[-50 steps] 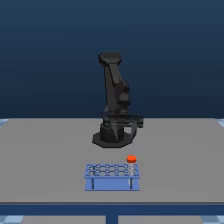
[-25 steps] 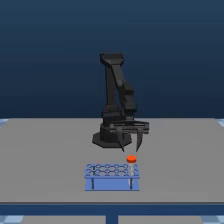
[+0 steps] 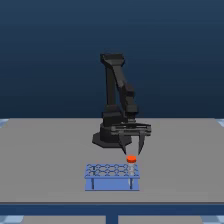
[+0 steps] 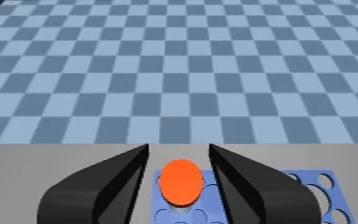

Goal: Pick up the centrifuge tube on the rack

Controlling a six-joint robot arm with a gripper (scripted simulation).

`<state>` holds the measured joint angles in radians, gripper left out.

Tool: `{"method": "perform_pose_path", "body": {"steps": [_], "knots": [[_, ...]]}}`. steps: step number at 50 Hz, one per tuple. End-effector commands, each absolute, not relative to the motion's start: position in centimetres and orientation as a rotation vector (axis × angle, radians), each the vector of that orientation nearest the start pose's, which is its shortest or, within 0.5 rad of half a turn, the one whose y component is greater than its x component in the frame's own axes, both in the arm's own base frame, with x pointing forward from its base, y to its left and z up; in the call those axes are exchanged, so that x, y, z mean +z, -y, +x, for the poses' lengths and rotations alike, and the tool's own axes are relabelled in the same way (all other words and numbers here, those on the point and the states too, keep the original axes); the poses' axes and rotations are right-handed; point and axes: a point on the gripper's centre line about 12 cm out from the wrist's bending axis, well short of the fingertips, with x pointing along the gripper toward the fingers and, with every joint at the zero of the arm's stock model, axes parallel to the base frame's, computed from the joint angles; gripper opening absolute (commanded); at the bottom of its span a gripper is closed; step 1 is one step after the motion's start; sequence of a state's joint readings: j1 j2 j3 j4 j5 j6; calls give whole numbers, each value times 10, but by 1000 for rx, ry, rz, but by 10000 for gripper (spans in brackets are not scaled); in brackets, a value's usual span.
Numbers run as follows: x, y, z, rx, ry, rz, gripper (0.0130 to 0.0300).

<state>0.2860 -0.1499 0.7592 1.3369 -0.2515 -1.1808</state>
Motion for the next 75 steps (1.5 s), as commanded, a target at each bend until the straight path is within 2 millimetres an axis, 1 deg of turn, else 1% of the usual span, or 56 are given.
{"method": "perform_pose_path", "body": {"steps": [1, 15, 35, 63, 75], "knots": [[200, -73, 351, 2, -531, 1, 300], [199, -72, 348, -1, -522, 0, 300], [192, -72, 349, 0, -524, 0, 300], [170, -72, 349, 0, -524, 0, 300], [165, -72, 349, 0, -524, 0, 300]]}}
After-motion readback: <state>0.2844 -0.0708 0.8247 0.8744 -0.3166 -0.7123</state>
